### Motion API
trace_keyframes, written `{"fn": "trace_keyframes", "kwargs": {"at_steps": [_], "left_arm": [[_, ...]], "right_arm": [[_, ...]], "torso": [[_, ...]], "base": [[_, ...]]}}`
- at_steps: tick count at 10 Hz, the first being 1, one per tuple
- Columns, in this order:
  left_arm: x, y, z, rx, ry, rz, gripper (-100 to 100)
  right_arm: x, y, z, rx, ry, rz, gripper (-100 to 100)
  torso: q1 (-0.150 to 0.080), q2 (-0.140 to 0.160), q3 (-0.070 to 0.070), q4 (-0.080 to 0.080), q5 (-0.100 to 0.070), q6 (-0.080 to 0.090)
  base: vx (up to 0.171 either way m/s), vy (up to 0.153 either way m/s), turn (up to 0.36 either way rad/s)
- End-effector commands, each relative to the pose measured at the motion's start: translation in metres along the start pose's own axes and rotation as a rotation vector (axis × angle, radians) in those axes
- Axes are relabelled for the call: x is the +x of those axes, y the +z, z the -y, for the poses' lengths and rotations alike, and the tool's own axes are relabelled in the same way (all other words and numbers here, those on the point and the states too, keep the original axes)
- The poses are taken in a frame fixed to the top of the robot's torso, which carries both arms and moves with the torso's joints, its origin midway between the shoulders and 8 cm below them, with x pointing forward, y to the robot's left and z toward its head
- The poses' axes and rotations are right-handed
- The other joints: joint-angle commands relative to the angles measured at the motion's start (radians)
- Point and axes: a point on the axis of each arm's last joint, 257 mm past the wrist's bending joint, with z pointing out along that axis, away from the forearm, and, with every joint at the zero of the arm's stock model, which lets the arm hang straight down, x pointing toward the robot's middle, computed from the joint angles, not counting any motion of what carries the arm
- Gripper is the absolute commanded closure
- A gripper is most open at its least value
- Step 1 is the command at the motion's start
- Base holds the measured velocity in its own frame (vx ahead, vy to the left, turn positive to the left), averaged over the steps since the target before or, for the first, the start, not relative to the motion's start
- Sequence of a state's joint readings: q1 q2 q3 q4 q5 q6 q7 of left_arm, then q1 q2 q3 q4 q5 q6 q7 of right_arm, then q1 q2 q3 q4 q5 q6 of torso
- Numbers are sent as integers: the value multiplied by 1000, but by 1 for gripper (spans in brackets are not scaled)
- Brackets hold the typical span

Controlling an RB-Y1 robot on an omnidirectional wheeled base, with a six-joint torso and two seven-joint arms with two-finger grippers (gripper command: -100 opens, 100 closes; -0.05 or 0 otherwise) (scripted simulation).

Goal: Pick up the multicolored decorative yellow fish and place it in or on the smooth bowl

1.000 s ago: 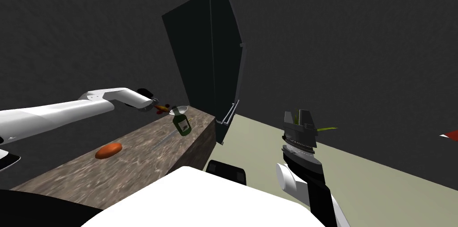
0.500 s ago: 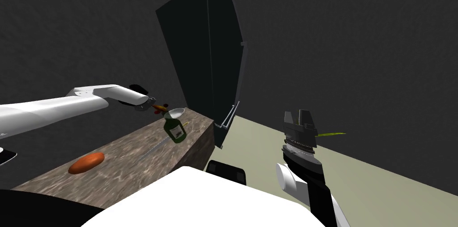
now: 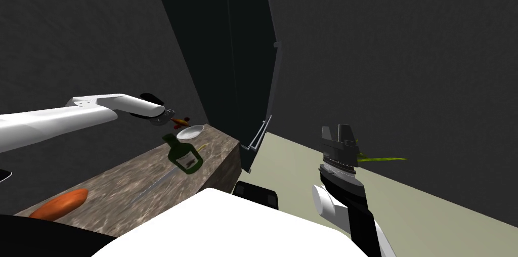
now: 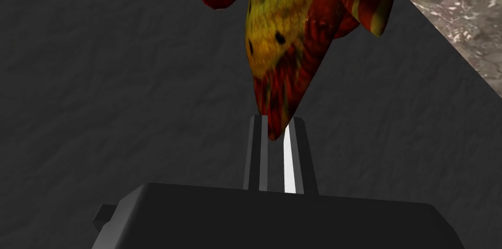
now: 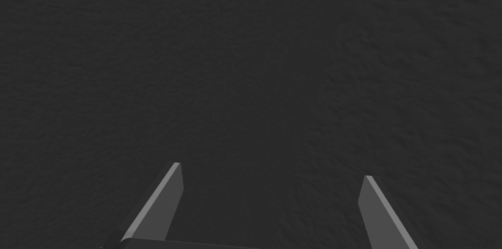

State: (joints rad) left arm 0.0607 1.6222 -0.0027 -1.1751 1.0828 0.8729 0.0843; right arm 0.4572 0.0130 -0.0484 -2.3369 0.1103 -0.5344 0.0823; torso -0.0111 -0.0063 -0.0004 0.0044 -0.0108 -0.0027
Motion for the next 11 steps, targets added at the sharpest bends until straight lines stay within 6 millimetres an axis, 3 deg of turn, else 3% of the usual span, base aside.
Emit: {"fn": "trace_keyframes", "kwargs": {"at_steps": [1, 2, 3, 7, 8, 9, 11], "left_arm": [[0, -1, 1, 0, -12, -12, 100], [0, -1, 0, -1, -7, -8, 100], [0, -1, 1, 0, -7, -8, -100], [0, -1, 1, 0, -7, -8, -100], [0, -1, 1, 0, -7, -8, 0], [2, -10, 8, -3, -5, -16, -100], [5, -23, 18, -9, 0, -27, -100]], "right_arm": [[0, 0, 0, 0, 0, 0, 0], [0, 0, 0, 0, 0, 0, 0], [0, 0, 0, 0, 0, 0, 0], [0, 0, 0, 0, 0, 0, 0], [0, 0, 0, 0, 0, 0, 0], [0, 0, 0, 0, 0, 0, 0], [0, 0, 0, 0, 0, 0, 0]], "torso": [[0, 0, 0, 0, 0, 0], [0, 0, 0, 0, 0, 0], [0, 4, 2, 1, 0, 0], [-1, 10, 6, 2, 0, 0], [-1, 10, 6, 3, 0, 0], [-1, 11, 6, 3, 0, 0], [3, 9, 6, 2, 0, 0]], "base": [[151, 1, 38], [65, 1, 6], [12, 0, -5], [2, 0, 0], [0, 0, 0], [11, 32, 34], [23, 68, 25]]}}
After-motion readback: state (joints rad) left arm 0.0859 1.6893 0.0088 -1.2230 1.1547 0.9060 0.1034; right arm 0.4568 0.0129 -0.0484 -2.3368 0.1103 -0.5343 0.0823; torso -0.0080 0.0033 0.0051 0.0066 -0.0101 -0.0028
